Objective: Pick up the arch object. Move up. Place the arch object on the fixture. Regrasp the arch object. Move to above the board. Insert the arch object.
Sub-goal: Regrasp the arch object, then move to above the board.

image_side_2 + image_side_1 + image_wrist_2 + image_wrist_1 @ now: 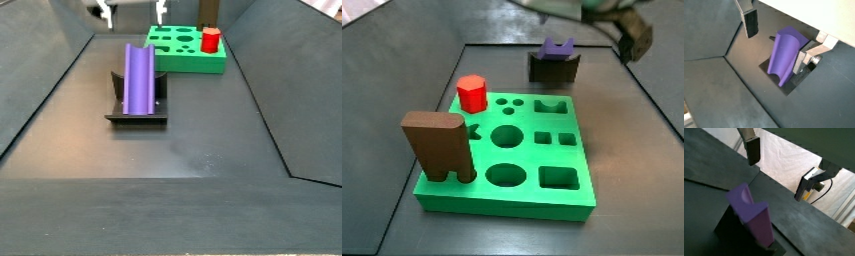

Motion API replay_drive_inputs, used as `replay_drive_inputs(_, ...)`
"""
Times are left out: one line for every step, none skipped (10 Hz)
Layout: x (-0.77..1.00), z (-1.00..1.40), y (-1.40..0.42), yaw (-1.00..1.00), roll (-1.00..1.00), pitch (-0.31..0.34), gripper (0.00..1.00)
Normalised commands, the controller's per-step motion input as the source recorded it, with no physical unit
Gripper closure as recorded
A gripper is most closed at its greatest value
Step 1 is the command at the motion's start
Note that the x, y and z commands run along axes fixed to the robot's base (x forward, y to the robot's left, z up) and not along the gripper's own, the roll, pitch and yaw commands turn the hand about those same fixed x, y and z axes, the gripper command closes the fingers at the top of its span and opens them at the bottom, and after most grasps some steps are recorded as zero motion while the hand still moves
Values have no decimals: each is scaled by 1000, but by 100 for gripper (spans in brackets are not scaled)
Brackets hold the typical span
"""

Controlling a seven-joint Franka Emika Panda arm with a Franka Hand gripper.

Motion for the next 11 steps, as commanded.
replay_drive_inputs(82, -1000, 19, -34, 55, -68, 0)
replay_drive_inputs(80, -907, 16, -41, 56, -50, 0)
replay_drive_inputs(71, -676, 7, -39, 56, -25, 0)
replay_drive_inputs(71, -565, 5, -36, 55, -14, 0)
replay_drive_inputs(70, -349, 3, -24, 53, 11, 0)
replay_drive_inputs(73, -242, -1, -16, 54, 19, 0)
replay_drive_inputs(0, 0, 0, 0, 0, 0, 100)
replay_drive_inputs(73, 1000, -239, -259, -74, 21, 100)
replay_drive_inputs(70, 1000, -236, -252, -70, 31, 100)
replay_drive_inputs(56, 1000, -210, -211, -51, 79, 100)
replay_drive_inputs(49, 1000, -191, -165, -52, 124, 100)
